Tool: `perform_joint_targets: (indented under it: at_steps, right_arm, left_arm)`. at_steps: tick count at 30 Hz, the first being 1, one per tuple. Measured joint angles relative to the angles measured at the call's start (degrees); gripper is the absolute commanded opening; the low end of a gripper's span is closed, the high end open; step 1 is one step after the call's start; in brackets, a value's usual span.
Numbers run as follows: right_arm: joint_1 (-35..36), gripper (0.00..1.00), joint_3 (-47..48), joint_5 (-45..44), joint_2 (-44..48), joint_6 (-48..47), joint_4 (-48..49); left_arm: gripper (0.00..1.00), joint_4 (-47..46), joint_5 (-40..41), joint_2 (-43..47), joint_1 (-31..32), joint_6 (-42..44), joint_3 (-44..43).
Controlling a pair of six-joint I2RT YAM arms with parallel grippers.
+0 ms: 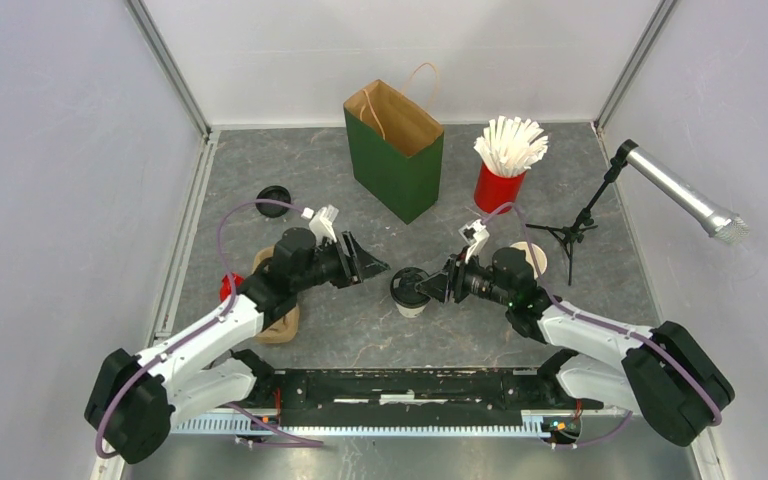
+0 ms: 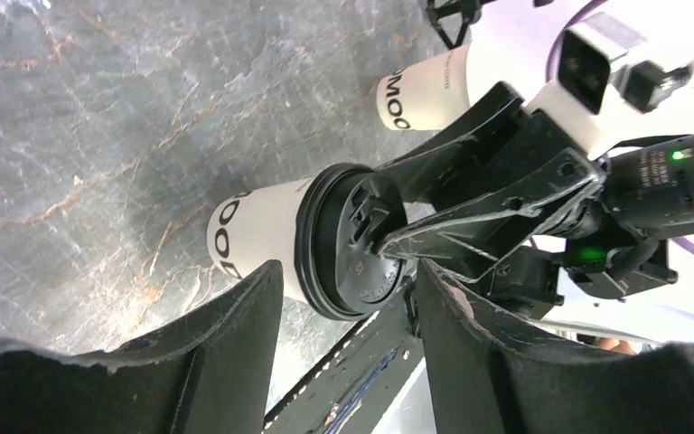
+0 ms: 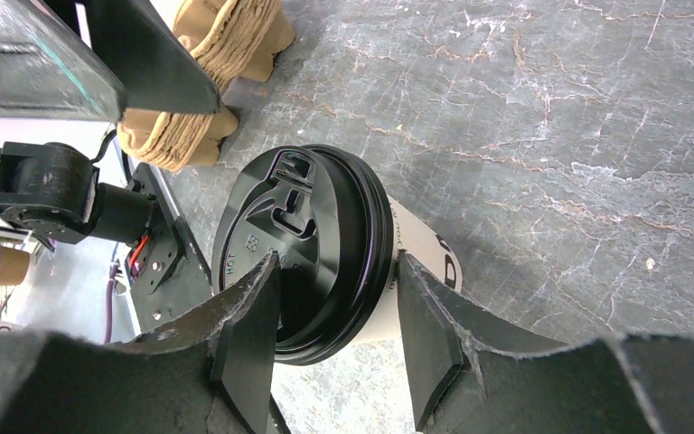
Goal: Pack the takeout coffee
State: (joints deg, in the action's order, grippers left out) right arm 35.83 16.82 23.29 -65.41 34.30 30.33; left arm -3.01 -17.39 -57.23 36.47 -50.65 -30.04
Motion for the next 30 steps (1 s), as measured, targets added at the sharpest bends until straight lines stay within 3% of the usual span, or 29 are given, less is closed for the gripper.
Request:
perform_joint_targets:
  at_steps: [3,22,30]
  right_arm:
    - [-0.02,0.50,0.50,0.42,-0.20,-0.35,-0.66]
    - [-0.22,0.49,1.57,1.20,-0.46,-1.62,-2.16]
    - [-0.33,0.48,1.60,1.42,-0.83,-1.62,-1.84]
  left_arm:
    - [0.55,-0.33,-2.45,0.26,-1.73,0.59,-0.59]
    - [0.52,-14.40,-14.51,-11.65,-3.13,0.96,5.14]
    - [0.44,-21.20,-16.65,-15.08,-3.30,0.55,6.47]
